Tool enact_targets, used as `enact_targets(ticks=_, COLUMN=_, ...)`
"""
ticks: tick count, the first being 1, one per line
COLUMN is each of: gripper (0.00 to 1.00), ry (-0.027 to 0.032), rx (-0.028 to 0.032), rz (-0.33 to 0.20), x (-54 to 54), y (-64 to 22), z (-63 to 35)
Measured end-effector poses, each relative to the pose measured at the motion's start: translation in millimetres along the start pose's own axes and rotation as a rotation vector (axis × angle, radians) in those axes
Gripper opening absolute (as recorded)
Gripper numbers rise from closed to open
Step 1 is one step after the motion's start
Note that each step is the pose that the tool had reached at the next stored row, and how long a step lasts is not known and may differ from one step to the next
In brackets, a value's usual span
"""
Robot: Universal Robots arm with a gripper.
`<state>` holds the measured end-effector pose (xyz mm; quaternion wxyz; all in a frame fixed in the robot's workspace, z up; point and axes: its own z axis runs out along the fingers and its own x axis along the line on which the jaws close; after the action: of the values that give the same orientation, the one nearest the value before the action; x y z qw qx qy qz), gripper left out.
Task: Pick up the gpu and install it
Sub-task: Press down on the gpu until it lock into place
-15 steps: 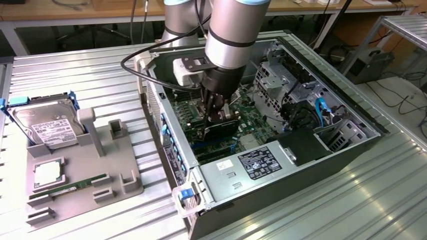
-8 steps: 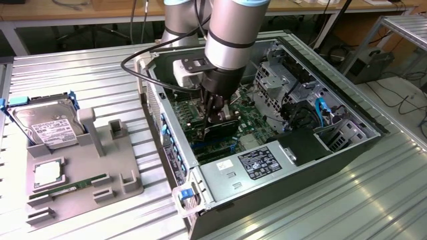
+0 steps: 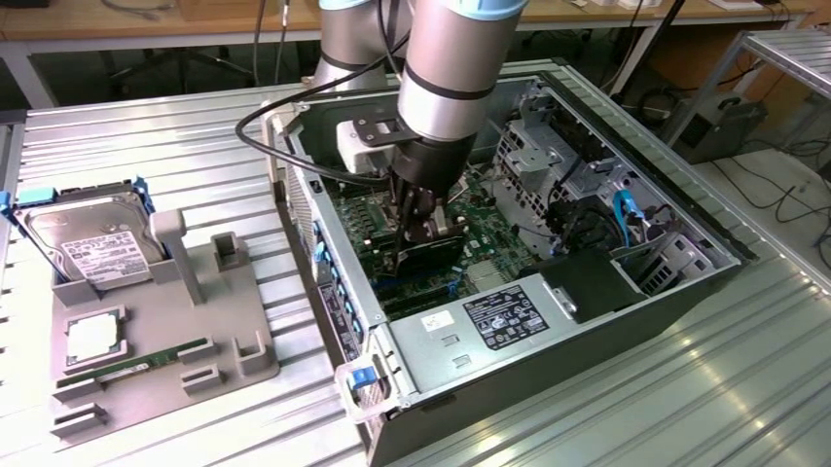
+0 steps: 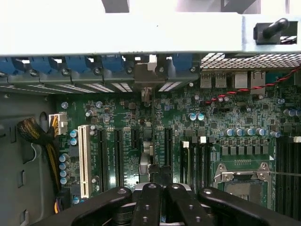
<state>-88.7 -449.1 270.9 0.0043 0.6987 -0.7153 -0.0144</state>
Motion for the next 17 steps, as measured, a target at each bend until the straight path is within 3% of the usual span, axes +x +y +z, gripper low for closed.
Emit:
enact_targets(ticks=11, gripper=0.11, ry=-0.0020, rx=0.0009, rz=0.000, x=-0.1, y=2.7, z=0.2)
enact_targets(ticks=17, gripper=0.11, ry=-0.0001, rx=0.0002, rz=0.000, x=-0.4, y=3.5, z=-27.7)
